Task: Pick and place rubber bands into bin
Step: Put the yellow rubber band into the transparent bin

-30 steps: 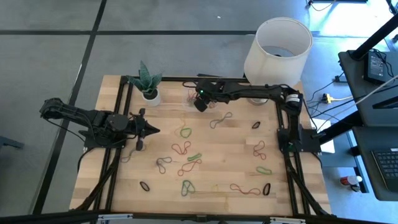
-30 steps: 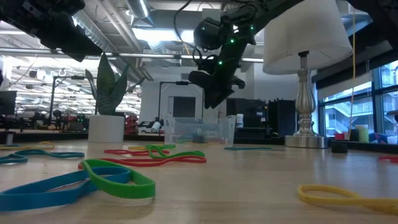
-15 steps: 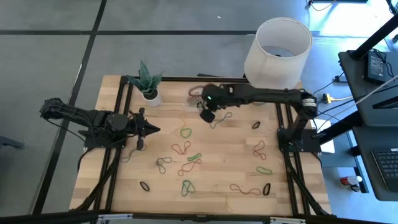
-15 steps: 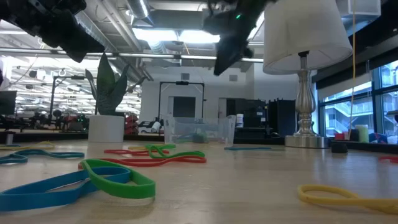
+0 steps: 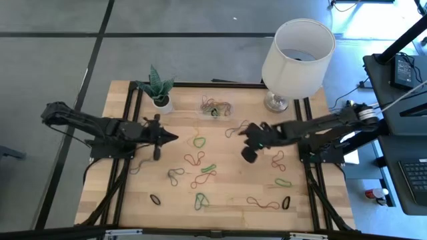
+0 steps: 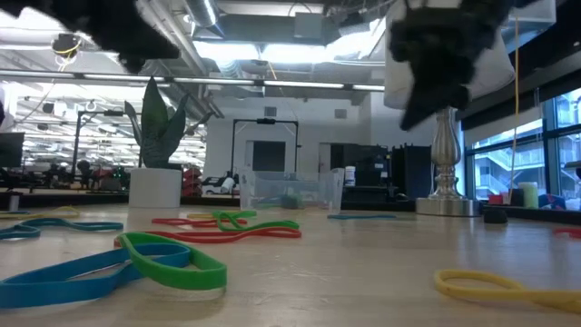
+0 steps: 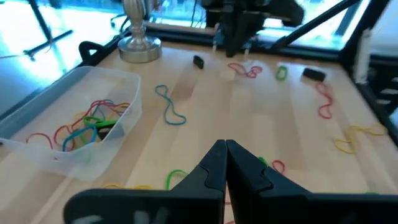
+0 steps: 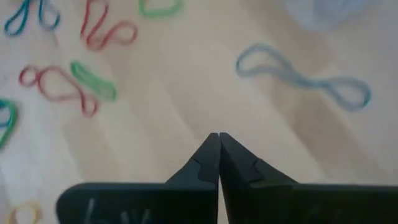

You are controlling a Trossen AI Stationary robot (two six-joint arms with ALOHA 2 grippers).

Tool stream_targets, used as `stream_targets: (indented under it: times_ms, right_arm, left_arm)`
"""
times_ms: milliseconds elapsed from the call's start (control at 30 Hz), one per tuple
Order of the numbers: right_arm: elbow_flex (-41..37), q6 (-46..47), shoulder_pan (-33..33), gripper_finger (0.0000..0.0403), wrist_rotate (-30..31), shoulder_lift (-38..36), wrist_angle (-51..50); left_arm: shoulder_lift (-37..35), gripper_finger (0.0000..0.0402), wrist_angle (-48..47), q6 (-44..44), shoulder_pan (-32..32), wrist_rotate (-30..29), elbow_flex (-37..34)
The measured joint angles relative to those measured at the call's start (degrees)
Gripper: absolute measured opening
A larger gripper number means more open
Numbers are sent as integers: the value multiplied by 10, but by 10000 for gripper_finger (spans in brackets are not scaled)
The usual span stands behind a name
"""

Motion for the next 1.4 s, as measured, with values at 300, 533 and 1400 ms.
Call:
stream_targets:
  times_ms: [300, 533, 1400]
  right_arm:
    - [-100, 9, 51, 8, 2, -71, 3]
    - [-133, -36, 57, 9, 2, -97, 7]
    - [-151, -82, 57, 9, -5, -106, 41]
  left_arm:
    - [234, 1, -152, -49, 8, -53, 206]
    - [307, 2, -259, -100, 20, -20, 256]
    - [348, 180, -395, -382, 101, 187, 85]
